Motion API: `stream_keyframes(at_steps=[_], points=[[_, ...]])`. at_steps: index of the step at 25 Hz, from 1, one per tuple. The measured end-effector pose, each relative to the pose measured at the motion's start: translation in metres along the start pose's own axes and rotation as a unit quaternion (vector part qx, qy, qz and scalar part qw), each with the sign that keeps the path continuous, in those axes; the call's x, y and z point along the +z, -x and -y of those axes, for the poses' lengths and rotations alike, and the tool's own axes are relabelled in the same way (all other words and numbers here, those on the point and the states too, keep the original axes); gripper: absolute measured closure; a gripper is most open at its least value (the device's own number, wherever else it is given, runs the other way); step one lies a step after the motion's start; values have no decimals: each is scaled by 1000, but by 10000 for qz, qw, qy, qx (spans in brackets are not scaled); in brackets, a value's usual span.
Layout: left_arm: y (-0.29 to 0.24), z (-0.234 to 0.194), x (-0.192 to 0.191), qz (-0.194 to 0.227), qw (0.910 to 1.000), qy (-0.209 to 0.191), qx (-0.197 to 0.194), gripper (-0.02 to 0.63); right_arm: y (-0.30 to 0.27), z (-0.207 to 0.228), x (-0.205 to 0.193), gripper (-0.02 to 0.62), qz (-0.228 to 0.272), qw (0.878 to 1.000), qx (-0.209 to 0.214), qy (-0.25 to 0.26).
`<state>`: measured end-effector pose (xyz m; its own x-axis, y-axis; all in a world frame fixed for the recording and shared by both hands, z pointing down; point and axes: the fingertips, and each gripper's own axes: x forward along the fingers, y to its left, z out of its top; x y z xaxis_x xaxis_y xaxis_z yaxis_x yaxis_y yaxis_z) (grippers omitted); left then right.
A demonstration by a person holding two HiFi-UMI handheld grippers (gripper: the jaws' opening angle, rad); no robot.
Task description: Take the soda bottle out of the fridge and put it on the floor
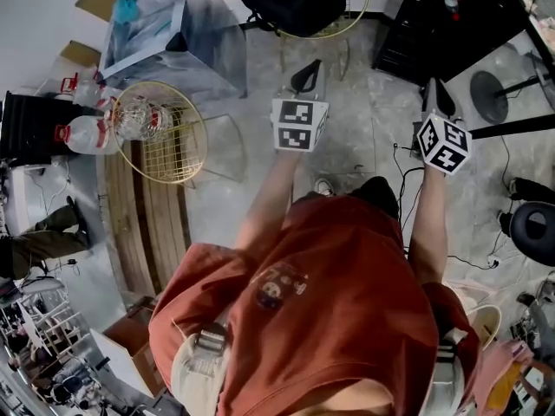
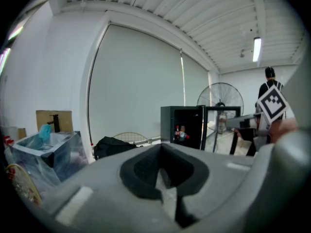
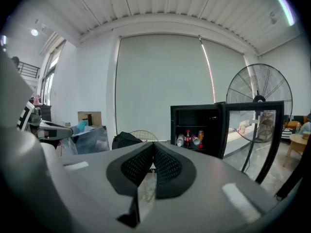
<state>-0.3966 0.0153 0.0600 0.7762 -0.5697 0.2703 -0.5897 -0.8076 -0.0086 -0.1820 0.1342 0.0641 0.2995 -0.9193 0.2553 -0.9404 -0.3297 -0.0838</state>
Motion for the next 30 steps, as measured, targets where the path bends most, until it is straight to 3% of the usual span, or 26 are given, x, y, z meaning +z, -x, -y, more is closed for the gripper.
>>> stream_keyframes(at_steps=[9, 17, 30], points=[[-13, -8, -15, -70, 9999, 98, -91, 606, -13, -1, -13, 595, -169, 9997, -102, 122], [-38, -8, -5, -84, 9999, 6, -81, 606, -39, 6, -11, 595, -209, 9994, -16, 286], [-145, 55, 25, -171, 9993, -119, -305, 606, -80, 119, 5, 595, -159, 9997, -189, 79]])
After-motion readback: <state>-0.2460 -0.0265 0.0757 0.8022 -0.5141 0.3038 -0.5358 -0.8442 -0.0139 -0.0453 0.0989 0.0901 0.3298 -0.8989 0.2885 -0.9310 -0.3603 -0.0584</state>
